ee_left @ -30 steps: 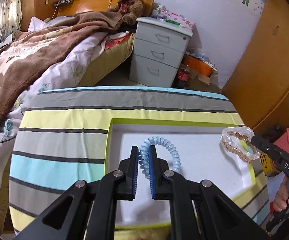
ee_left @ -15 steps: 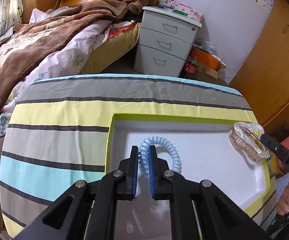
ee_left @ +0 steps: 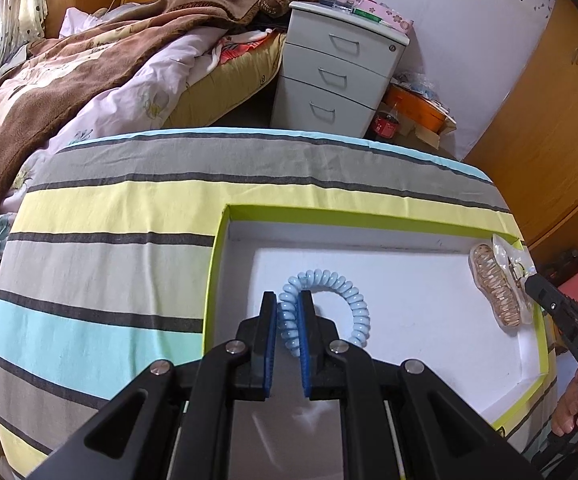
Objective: Organize jewelry
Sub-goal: 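Open the left tool releasing the hair tie in the box while the right releases the clip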
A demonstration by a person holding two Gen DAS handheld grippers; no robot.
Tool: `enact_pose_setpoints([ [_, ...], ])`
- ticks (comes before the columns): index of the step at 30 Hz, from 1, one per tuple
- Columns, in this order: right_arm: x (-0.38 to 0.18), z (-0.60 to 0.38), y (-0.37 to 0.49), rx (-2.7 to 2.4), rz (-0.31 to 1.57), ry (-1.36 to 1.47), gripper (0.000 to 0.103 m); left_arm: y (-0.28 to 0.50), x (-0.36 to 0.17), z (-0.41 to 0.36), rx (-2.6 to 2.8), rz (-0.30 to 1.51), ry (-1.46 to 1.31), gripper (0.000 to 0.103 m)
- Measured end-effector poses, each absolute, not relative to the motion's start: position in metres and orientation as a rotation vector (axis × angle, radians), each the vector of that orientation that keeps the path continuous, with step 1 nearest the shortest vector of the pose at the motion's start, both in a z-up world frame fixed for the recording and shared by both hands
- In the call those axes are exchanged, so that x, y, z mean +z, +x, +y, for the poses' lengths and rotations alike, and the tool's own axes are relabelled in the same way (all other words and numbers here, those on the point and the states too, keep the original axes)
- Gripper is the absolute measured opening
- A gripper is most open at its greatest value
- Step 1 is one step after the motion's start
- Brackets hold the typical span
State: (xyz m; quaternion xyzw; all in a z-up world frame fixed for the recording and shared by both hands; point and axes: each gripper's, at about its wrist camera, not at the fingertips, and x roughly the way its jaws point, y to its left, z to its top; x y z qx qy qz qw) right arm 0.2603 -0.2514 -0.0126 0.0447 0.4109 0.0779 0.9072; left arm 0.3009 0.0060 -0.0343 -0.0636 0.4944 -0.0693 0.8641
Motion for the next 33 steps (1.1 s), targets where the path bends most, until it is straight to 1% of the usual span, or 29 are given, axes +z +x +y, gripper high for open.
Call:
enact_pose_setpoints([
  [2, -0.012, -0.25, 0.259, 0.16, 0.846, 0.076, 0.008, 0.301, -0.034, 0.005, -0.14, 1.037, -0.126, 0.011],
  [7, -0.012, -0.249, 0.259, 0.159, 0.847, 0.074, 0.009, 0.299, -0.033, 0.003, -0.146, 1.033, -0.122, 0.024],
  [8, -0.011, -0.249, 0.258, 0.166, 0.848, 0.076, 0.01, 0.298, -0.032, 0.002, -0.143, 1.034, -0.122, 0.024],
  [10, -0.011, -0.248, 0.257, 0.17, 0.846, 0.073, 0.014, 0.298, -0.032, 0.002, -0.147, 1.037, -0.125, 0.028],
  [11, -0.01, -0.248, 0.257, 0.168, 0.843, 0.069, 0.015, 0.298, -0.031, 0.002, -0.148, 1.037, -0.125, 0.029],
  [14, -0.008, -0.247, 0.254, 0.164, 0.834, 0.065, 0.017, 0.295, -0.028, 0.001, -0.147, 1.03, -0.117, 0.039],
  [15, -0.006, -0.248, 0.253, 0.165, 0.831, 0.066, 0.022, 0.293, -0.027, 0.0, -0.147, 1.026, -0.115, 0.045],
  [16, -0.005, -0.248, 0.252, 0.165, 0.828, 0.068, 0.027, 0.292, -0.025, 0.0, -0.147, 1.023, -0.114, 0.047],
  [20, 0.0, -0.246, 0.245, 0.17, 0.812, 0.072, 0.028, 0.283, -0.02, 0.001, -0.147, 1.014, -0.119, 0.049],
  [22, 0.004, -0.245, 0.239, 0.172, 0.803, 0.072, 0.028, 0.278, -0.017, 0.001, -0.148, 1.009, -0.11, 0.054],
  [23, 0.006, -0.245, 0.237, 0.174, 0.798, 0.074, 0.028, 0.274, -0.015, 0.0, -0.137, 1.004, -0.101, 0.055],
  [29, 0.02, -0.24, 0.213, 0.186, 0.754, 0.071, 0.029, 0.25, -0.001, 0.003, -0.113, 0.965, -0.095, 0.056],
  [30, 0.023, -0.239, 0.208, 0.188, 0.745, 0.07, 0.03, 0.244, 0.002, 0.003, -0.104, 0.953, -0.085, 0.056],
  [32, 0.026, -0.238, 0.198, 0.191, 0.733, 0.073, 0.035, 0.232, 0.007, 0.005, -0.097, 0.933, -0.084, 0.056],
  [33, 0.027, -0.237, 0.195, 0.196, 0.728, 0.075, 0.041, 0.228, 0.009, 0.007, -0.095, 0.929, -0.086, 0.056],
])
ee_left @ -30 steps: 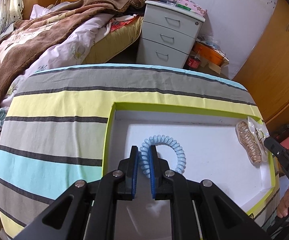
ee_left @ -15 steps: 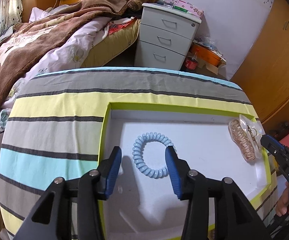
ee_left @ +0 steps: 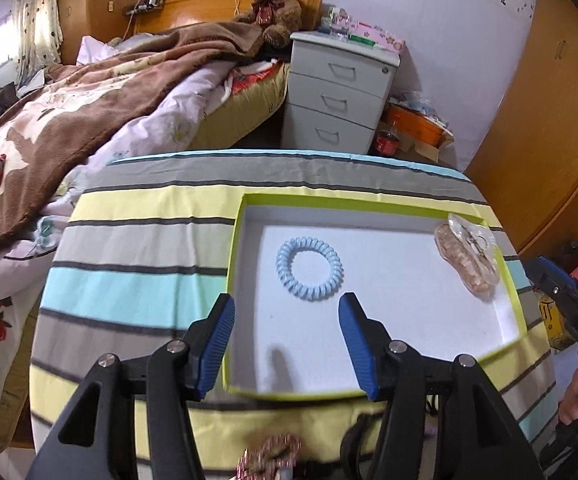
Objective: Organize jewelry
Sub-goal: 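Open the left tool releasing the hair tie in the box while the right releases the clip, then grasp the black cord with green bead and purple coil tie with the right tool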
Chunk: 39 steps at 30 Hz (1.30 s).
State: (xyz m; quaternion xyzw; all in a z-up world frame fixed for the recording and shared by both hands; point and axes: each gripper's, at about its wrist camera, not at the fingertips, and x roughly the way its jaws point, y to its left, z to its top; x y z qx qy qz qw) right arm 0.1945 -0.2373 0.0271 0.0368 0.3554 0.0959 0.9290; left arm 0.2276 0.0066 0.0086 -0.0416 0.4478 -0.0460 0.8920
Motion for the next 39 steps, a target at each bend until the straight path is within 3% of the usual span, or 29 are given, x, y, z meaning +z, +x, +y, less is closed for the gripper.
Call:
enact_pose_setpoints([
  [14, 0.021, -0.225, 0.143, 0.25, 0.715, 0.056, 0.043, 0.157, 0.019, 0.031, -0.074, 0.878, -0.127, 0.059],
  [25, -0.018, -0.215, 0.138, 0.26, 0.82, 0.073, 0.043, 0.113, -0.006, 0.058, -0.09, 0.922, -0.215, 0.067],
  [39, -0.038, -0.198, 0.159, 0.214, 0.892, 0.056, 0.043, 0.095, -0.036, 0.076, -0.152, 0.988, -0.266, 0.067],
])
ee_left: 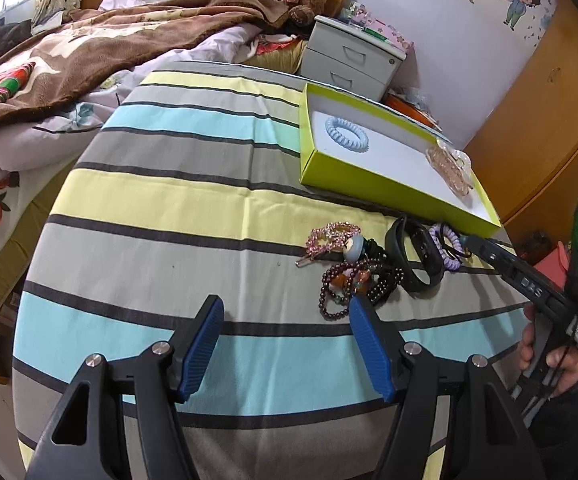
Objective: Organize jewelry
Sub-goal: 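Grasp the black cord with green bead and purple coil tie with the right tool, then grasp the dark beaded bracelets with the left tool while the right tool holds the cord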
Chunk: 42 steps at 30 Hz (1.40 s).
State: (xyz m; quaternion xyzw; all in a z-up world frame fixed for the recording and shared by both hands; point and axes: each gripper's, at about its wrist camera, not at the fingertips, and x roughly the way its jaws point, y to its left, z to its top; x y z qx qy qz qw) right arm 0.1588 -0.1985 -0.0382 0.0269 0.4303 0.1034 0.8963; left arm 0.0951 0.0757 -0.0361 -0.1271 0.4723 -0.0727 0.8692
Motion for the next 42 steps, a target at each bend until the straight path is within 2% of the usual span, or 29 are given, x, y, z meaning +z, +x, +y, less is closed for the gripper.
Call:
enact_pose_setpoints([
  [8, -0.044, -0.193, 0.162, 0.203, 0.91, 0.036, 0.043, 0.092, -0.038, 0.085, -0.149, 0.982, -0.288, 0.067],
  [9, -0.044, -0.193, 0.162, 0.204, 0.909, 0.037, 0.042, 0.093, -0.038, 0.085, -0.153, 0.98, -0.286, 0.067],
  [12, -0.045, -0.193, 0.162, 0.208, 0.903, 0.041, 0.026, 0.094, -0.036, 0.082, -0.172, 0.974, -0.284, 0.067],
  [15, -0.044, -0.194, 0.161, 0.214, 0.899, 0.038, 0.022, 0.096, -0.035, 0.078, -0.185, 0.972, -0.276, 0.067],
  [16, -0.044, -0.194, 0.161, 0.218, 0.898, 0.042, 0.017, 0.097, -0.034, 0.077, -0.187, 0.972, -0.272, 0.067],
  [28, -0.034, -0.209, 0.15, 0.237, 0.844, 0.094, 0.017, 0.109, -0.032, 0.062, -0.183, 0.973, -0.224, 0.067],
  [42, -0.015, -0.232, 0.12, 0.265, 0.774, 0.192, 0.017, 0.126, -0.039, 0.029, -0.181, 0.98, -0.046, 0.067],
])
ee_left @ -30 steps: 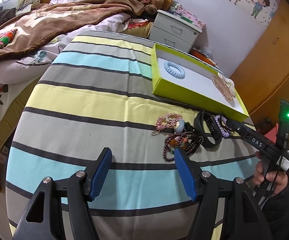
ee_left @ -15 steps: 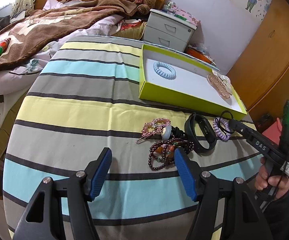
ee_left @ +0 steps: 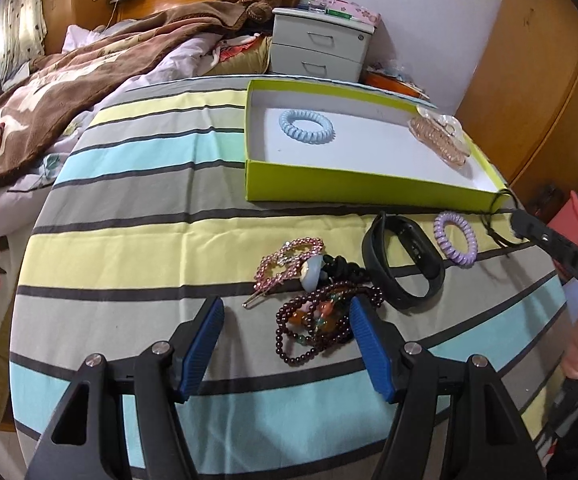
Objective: Organize jewelry
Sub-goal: 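Grasp the dark beaded bracelets with the left tool while the right tool holds the cord, then lift the bracelets with the left tool while the right tool carries the cord toward the box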
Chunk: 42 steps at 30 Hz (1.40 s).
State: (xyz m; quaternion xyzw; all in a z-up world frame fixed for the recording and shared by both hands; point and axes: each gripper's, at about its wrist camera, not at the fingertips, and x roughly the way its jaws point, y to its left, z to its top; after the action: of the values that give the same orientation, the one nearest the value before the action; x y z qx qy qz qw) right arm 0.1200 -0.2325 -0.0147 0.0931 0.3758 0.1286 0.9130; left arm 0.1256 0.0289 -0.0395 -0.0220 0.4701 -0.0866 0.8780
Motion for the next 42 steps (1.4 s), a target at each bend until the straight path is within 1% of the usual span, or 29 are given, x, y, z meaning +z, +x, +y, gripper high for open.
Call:
enact_pose_setpoints([
  [3, -0.015, -0.233, 0.119, 0.269, 0.773, 0.203, 0.017, 0.127, -0.038, 0.022, -0.164, 0.955, 0.008, 0.068],
  [6, -0.015, -0.233, 0.118, 0.272, 0.773, 0.203, 0.017, 0.129, -0.038, 0.021, -0.163, 0.958, 0.001, 0.067],
  [8, -0.015, -0.232, 0.117, 0.274, 0.772, 0.202, 0.017, 0.129, -0.039, 0.022, -0.169, 0.961, -0.023, 0.065],
  [10, -0.016, -0.232, 0.117, 0.273, 0.774, 0.203, 0.017, 0.127, -0.039, 0.024, -0.207, 0.965, -0.06, 0.049],
  [11, -0.016, -0.233, 0.117, 0.273, 0.774, 0.204, 0.017, 0.126, -0.038, 0.024, -0.216, 0.965, -0.063, 0.046],
  [13, -0.016, -0.232, 0.117, 0.271, 0.772, 0.203, 0.017, 0.124, -0.037, 0.02, -0.222, 0.96, -0.052, 0.036],
  [14, -0.016, -0.232, 0.117, 0.27, 0.771, 0.202, 0.017, 0.123, -0.037, 0.018, -0.226, 0.957, -0.044, 0.034],
  [16, -0.016, -0.232, 0.116, 0.27, 0.772, 0.203, 0.017, 0.121, -0.036, 0.016, -0.218, 0.953, -0.038, 0.023],
  [19, -0.016, -0.233, 0.116, 0.27, 0.771, 0.203, 0.017, 0.115, -0.034, 0.017, -0.223, 0.948, -0.049, 0.016],
  [27, -0.015, -0.232, 0.11, 0.276, 0.761, 0.206, 0.017, 0.089, -0.027, 0.012, -0.296, 0.936, -0.062, 0.012],
  [36, -0.014, -0.236, 0.105, 0.276, 0.754, 0.217, 0.017, 0.066, -0.028, -0.009, -0.409, 0.967, 0.015, 0.012],
  [38, -0.014, -0.237, 0.105, 0.275, 0.753, 0.216, 0.017, 0.068, -0.024, -0.006, -0.391, 0.942, 0.021, 0.022],
  [40, -0.014, -0.237, 0.105, 0.275, 0.755, 0.217, 0.017, 0.07, -0.019, -0.004, -0.382, 0.924, 0.032, 0.051],
  [41, -0.014, -0.238, 0.106, 0.273, 0.756, 0.219, 0.017, 0.07, -0.017, -0.004, -0.384, 0.915, 0.042, 0.055],
  [42, -0.014, -0.237, 0.105, 0.273, 0.755, 0.222, 0.017, 0.07, -0.017, -0.006, -0.401, 0.916, 0.064, 0.056],
])
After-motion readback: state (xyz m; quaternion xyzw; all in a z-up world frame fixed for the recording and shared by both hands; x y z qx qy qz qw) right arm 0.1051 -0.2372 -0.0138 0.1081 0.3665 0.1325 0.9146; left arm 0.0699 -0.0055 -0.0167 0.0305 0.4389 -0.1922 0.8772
